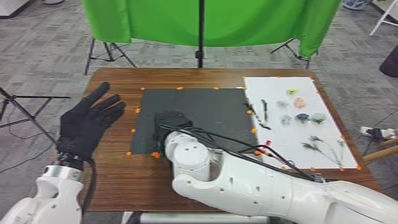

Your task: Arrange flowers

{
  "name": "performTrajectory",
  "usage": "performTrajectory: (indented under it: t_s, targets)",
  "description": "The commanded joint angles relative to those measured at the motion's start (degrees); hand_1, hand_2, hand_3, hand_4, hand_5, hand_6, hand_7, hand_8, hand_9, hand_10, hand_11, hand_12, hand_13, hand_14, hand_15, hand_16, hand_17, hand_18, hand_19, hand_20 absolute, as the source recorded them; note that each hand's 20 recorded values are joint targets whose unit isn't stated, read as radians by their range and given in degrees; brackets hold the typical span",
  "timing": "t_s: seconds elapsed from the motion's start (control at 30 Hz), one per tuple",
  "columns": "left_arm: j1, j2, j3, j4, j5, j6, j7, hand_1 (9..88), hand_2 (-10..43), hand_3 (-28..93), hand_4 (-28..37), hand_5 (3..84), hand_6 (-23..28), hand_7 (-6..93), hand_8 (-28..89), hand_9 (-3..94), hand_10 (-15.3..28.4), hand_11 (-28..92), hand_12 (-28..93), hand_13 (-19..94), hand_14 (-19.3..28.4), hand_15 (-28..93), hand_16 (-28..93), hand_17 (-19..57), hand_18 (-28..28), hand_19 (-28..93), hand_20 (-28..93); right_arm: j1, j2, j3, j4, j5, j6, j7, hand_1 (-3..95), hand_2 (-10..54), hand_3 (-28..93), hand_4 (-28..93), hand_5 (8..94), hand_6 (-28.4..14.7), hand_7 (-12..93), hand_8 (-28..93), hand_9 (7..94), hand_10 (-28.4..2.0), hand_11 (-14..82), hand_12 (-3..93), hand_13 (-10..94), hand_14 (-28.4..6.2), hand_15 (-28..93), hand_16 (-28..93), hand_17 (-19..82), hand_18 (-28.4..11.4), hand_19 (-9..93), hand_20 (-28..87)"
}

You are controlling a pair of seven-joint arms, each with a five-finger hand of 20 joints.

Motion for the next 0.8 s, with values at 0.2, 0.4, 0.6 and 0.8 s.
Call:
performTrajectory:
  t_s: [0.2, 0.4, 0.6, 0.8]
  targets:
    - [4.71, 3.64, 0.23, -1.4, -2.53, 3.12, 6.08, 22.6, 5.6, 81, -27.0, 35.9, 7.1, 9.2, -9, 34.2, 19.4, 19, 8, 21, 27.2, 43, -9, -11.6, 24.4, 52, 4, 0.59, 1.59, -0.1, -2.56, -6.66, -2.31, -2.6, 39.9, -7.7, 71, -28, 88.9, -1.0, 14, -5, 89.4, -11.6, 45.2, 20.7, 83, -9.4, 71, 20, 47, -24.4, 93, 39]
    - [6.93, 1.4, -1.49, -2.19, -1.78, 3.2, 4.7, 22.7, 5.6, 81, -27.0, 35.9, 7.1, 9.3, -9, 34.2, 19.4, 19, 8, 21, 27.3, 43, -9, -11.6, 24.4, 52, 4, 0.07, 4.94, 2.35, -7.59, -8.05, -3.17, -3.45, 34.8, -8.3, 69, -26, 91.0, -0.9, 16, -12, 89.9, -11.6, 46.3, 20.4, 84, -9.3, 73, 19, 49, -24.9, 93, 44]
    - [9.55, -1.13, -2.58, -2.21, -1.4, 2.91, 4.77, 22.6, 5.7, 81, -27.1, 35.9, 7.1, 9.3, -9, 34.2, 19.4, 19, 8, 21, 27.3, 43, -9, -11.6, 24.4, 52, 4, -3.51, 11.57, 8.3, -15.08, -6.03, -0.32, -2.86, 31.0, -6.8, 67, -26, 92.3, -1.7, 16, -12, 90.3, -11.9, 46.7, 20.5, 84, -9.8, 74, 20, 50, -25.0, 93, 49]
    - [11.47, -3.56, -4.26, -1.4, -0.15, 0.8, 3.94, 20.8, 6.1, 80, -28.0, 34.8, 6.0, 9.0, -10, 33.1, 18.5, 17, 8, 21, 27.2, 42, -9, -11.7, 24.5, 52, 4, -13.05, 25.25, 16.52, -22.09, -2.59, 15.09, -3.8, 32.0, -5.5, 69, -24, 80.8, -3.2, 15, -12, 83.3, -14.1, 38.4, 18.0, 77, -12.3, 64, 16, 39, -25.7, 92, 20]
